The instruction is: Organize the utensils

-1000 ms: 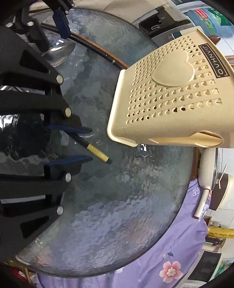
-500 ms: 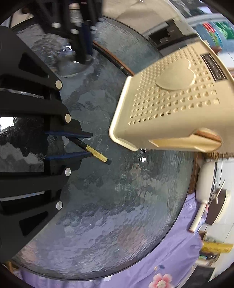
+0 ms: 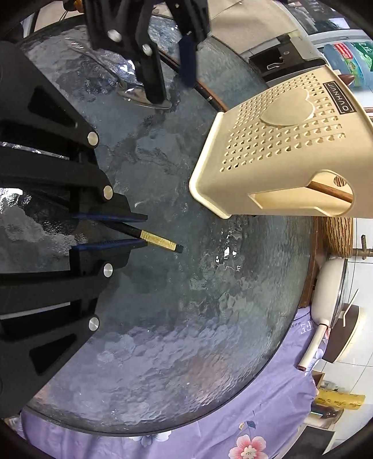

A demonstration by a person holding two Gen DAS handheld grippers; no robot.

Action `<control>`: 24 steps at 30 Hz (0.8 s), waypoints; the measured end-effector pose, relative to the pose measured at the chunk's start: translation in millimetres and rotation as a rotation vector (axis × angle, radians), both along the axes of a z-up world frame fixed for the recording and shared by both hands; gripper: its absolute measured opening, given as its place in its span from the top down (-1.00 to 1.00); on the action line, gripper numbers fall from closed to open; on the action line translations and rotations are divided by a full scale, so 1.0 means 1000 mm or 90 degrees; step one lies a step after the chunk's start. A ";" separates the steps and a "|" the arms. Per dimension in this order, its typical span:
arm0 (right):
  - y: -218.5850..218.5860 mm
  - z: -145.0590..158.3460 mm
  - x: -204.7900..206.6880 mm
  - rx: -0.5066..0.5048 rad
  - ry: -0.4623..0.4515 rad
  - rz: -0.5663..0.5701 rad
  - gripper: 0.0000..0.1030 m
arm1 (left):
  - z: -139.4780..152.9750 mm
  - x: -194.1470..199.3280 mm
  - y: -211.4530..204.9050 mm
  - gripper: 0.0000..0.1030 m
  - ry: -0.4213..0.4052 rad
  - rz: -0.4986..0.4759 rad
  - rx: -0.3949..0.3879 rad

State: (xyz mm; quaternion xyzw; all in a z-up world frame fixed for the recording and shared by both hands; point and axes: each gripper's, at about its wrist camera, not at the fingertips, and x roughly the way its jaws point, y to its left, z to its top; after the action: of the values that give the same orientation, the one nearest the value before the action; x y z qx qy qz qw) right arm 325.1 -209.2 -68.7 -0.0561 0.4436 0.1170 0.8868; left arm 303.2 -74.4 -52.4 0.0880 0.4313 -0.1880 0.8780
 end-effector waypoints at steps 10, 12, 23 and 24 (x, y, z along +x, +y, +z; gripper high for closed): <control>-0.004 0.003 0.006 0.021 0.023 -0.019 0.75 | 0.002 -0.029 -0.019 -0.18 -0.036 -0.040 0.073; -0.005 0.003 0.008 0.025 0.029 -0.024 0.75 | -0.002 -0.028 -0.026 -0.19 -0.036 -0.050 0.091; 0.008 0.004 0.021 -0.012 0.054 -0.047 0.75 | -0.020 -0.010 -0.036 0.31 -0.001 -0.065 0.098; 0.011 0.004 0.021 -0.019 0.055 -0.047 0.76 | -0.021 -0.009 -0.037 0.30 0.000 -0.064 0.094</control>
State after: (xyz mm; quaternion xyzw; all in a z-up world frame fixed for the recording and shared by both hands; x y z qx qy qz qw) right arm 346.4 -198.4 -65.0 -0.0482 0.4851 0.0799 0.8695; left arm 294.1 -111.1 -73.5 0.1742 0.4392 -0.1996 0.8584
